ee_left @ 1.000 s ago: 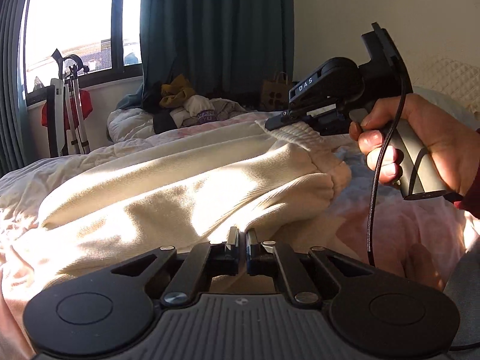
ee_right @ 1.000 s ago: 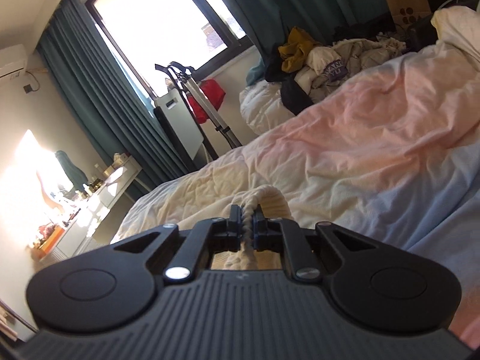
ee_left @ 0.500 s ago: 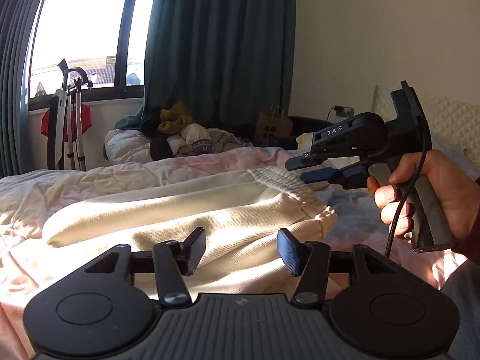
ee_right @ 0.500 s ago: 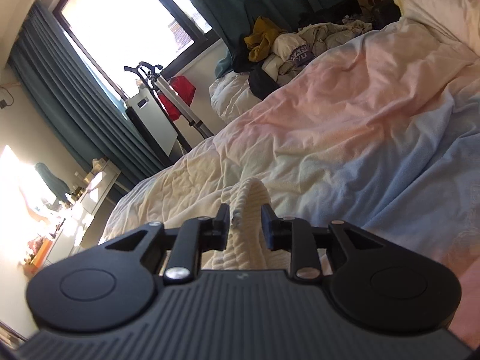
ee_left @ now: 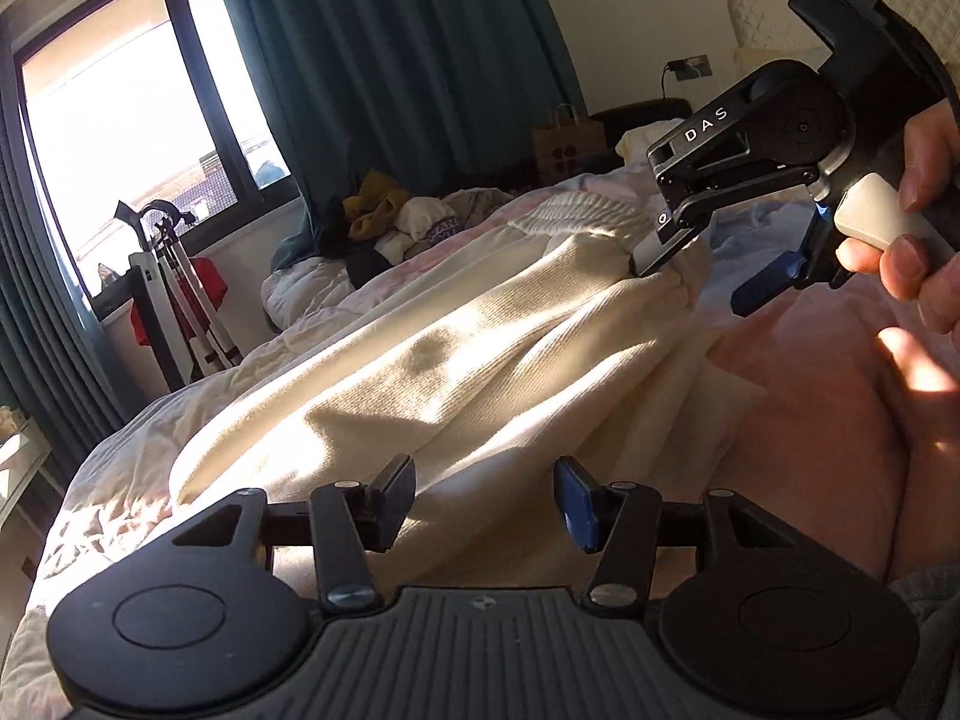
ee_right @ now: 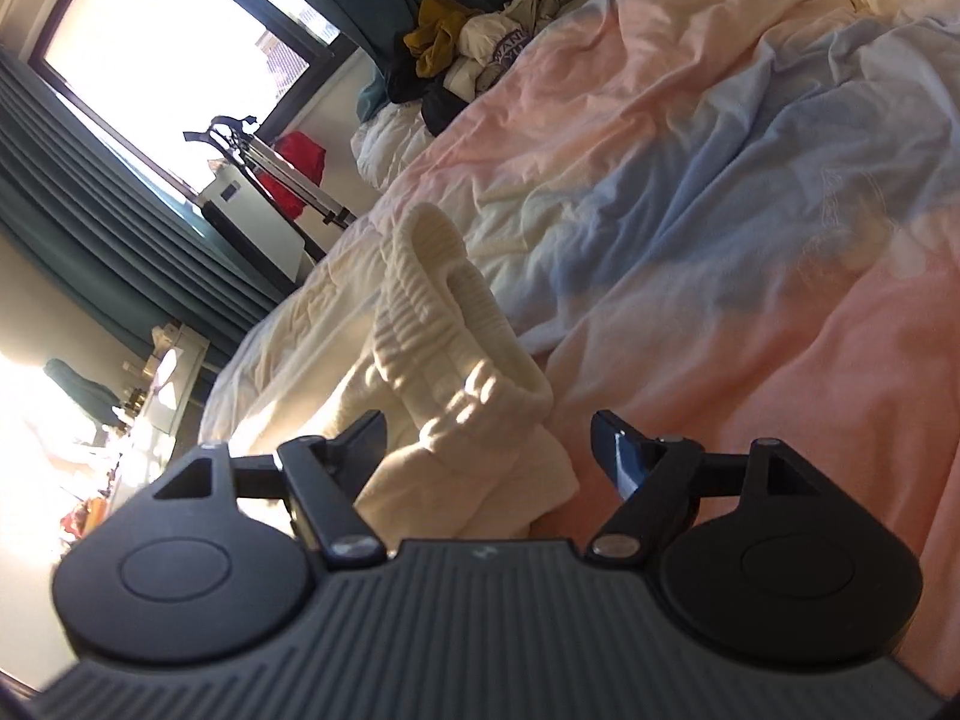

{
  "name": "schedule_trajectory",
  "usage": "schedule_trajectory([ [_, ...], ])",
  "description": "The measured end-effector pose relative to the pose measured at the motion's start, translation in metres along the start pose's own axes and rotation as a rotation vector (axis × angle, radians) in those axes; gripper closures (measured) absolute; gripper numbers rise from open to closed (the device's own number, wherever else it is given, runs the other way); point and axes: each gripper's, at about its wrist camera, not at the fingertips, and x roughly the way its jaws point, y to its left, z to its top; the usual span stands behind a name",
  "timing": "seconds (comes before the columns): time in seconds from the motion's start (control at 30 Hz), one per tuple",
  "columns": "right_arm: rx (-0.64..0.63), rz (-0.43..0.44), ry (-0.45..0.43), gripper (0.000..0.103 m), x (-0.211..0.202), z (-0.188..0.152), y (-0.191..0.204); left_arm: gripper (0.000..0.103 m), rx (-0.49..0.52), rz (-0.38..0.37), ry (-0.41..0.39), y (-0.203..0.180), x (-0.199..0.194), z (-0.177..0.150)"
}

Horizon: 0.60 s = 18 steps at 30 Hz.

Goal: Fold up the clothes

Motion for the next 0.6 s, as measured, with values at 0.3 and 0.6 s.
schedule_trajectory([
  [0.3, 0.101, 0.140, -0.023, 0.041, 0.017, -0.002, -0.007, 0.095, -0.066, -0.024, -0.013, 0.011, 0.000, -0.001],
  [0.6, -0.037, 0.096, -0.117, 0.073, -0.013, -0.006, 0.018, 0.097, -0.125, -0.187, -0.036, 0.048, -0.041, 0.010],
])
